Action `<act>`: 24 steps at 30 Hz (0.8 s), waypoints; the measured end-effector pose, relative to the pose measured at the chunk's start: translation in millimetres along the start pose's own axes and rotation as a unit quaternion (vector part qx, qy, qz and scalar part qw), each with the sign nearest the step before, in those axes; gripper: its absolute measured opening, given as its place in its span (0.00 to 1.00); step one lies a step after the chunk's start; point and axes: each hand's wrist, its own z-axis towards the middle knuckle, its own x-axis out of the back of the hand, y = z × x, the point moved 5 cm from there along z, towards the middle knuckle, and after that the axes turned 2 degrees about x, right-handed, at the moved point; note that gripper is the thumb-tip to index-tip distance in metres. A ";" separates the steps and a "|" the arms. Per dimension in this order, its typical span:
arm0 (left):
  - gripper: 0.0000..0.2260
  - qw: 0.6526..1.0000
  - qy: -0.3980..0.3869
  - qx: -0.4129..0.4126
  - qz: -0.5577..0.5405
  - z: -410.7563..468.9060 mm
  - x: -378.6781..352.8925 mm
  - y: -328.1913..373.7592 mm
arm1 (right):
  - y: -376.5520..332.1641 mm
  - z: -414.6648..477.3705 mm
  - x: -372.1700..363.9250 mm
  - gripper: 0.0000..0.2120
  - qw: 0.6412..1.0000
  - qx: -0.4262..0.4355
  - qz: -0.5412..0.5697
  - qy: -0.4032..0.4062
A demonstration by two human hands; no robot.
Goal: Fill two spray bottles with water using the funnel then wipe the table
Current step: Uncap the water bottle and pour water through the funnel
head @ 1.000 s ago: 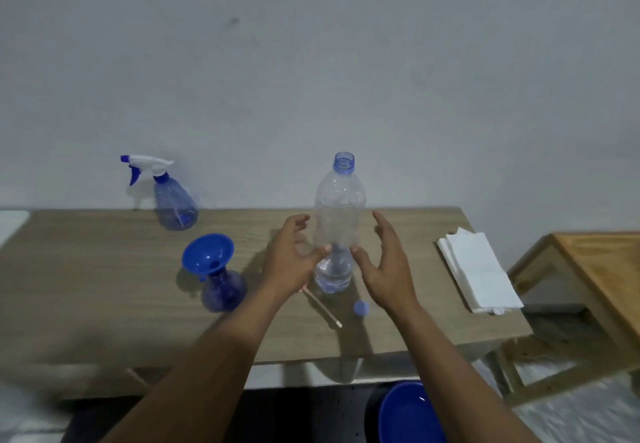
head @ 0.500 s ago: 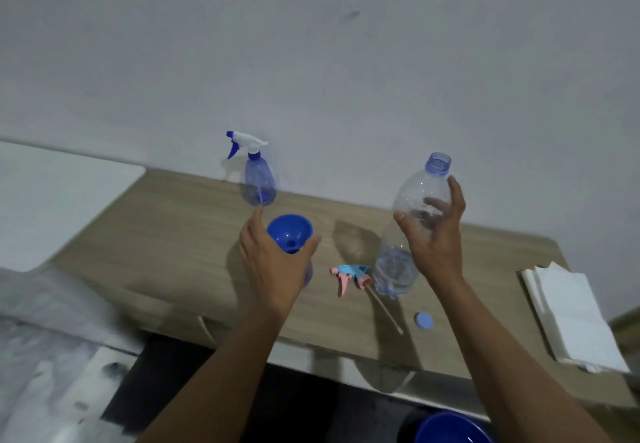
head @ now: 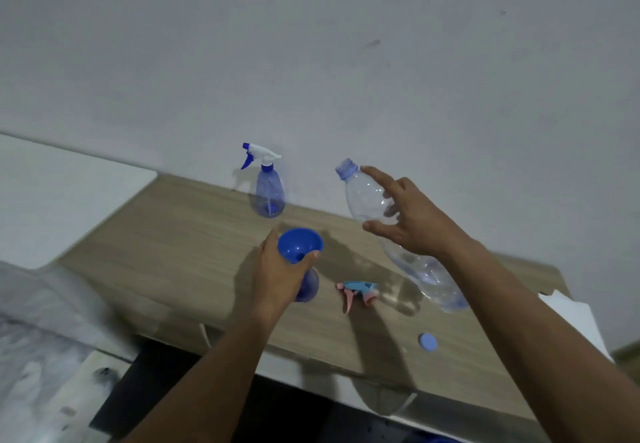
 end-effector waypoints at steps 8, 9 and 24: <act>0.18 0.998 -0.036 -0.038 -0.039 -1.1 4.0 2.2 | -10.4 11.1 -35.1 0.43 0.975 -0.004 -0.151 -0.162; 0.17 0.998 -0.043 -0.035 -0.041 -1.6 4.6 1.9 | -10.7 11.7 -37.7 0.43 0.972 -0.003 -0.163 -0.172; 0.17 0.996 -0.081 -0.029 -0.008 -0.4 14.4 14.6 | -2.4 13.4 -55.9 0.43 0.941 -0.002 -0.242 -0.236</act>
